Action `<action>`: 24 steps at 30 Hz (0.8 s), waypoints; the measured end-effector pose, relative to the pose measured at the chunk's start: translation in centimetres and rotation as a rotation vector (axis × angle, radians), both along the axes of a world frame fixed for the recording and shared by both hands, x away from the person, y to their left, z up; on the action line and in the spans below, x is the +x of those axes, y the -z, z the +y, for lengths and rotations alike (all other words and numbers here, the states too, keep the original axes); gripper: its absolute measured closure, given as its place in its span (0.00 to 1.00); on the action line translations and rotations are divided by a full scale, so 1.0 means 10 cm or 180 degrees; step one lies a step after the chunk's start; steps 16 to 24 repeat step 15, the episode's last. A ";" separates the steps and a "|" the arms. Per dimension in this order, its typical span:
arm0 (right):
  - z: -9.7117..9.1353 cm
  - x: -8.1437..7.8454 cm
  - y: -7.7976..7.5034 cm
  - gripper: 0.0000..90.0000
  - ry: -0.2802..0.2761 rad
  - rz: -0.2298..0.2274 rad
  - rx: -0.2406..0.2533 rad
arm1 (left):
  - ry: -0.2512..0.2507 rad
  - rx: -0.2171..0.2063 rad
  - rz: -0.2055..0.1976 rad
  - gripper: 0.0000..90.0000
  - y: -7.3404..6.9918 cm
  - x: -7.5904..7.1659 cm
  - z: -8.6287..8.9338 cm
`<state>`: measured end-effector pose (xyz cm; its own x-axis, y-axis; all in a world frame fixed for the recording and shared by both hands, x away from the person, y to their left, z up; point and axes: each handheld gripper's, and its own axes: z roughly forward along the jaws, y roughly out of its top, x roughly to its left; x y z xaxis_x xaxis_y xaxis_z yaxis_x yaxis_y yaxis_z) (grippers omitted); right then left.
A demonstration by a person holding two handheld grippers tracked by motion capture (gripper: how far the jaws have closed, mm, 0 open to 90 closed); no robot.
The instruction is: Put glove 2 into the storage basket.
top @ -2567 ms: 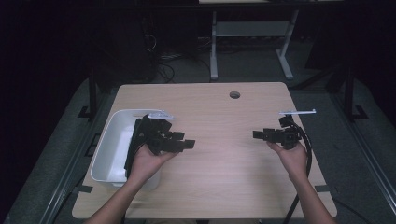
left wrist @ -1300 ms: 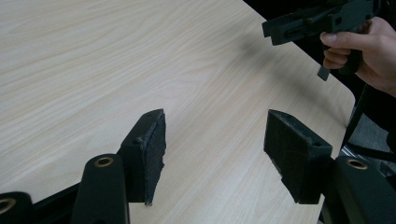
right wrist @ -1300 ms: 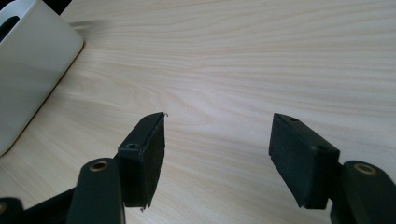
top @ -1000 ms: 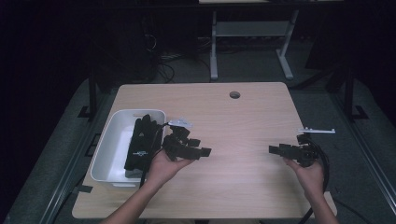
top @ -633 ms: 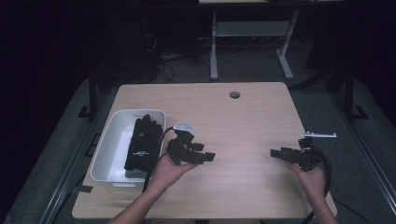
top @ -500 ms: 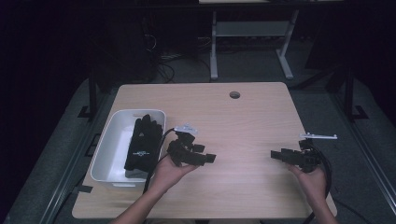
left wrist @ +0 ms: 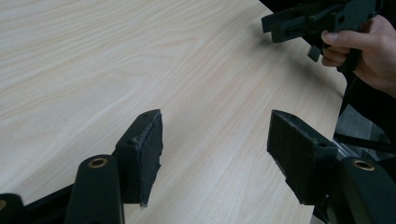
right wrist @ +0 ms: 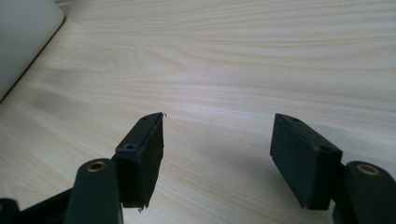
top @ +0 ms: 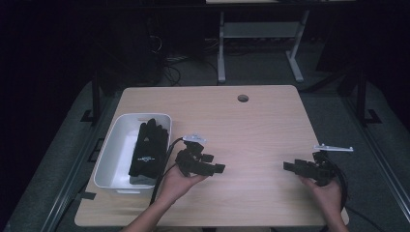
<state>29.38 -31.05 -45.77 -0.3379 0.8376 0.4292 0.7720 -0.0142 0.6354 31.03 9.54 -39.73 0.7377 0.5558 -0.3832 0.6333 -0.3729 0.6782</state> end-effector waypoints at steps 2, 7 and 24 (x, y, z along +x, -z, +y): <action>0.01 -0.04 0.00 0.38 0.0004 -0.0035 -0.0027 | 0.0002 -0.0009 0.0019 0.39 0.03 0.00 0.00; 0.03 -0.11 0.00 0.37 -0.0023 -0.0111 -0.0049 | 0.0006 -0.0029 0.0057 0.39 0.09 -0.02 -0.01; 0.11 -0.23 0.00 0.36 -0.0091 -0.0272 -0.0123 | 0.0037 -0.0028 0.0035 0.38 0.12 -0.06 -0.01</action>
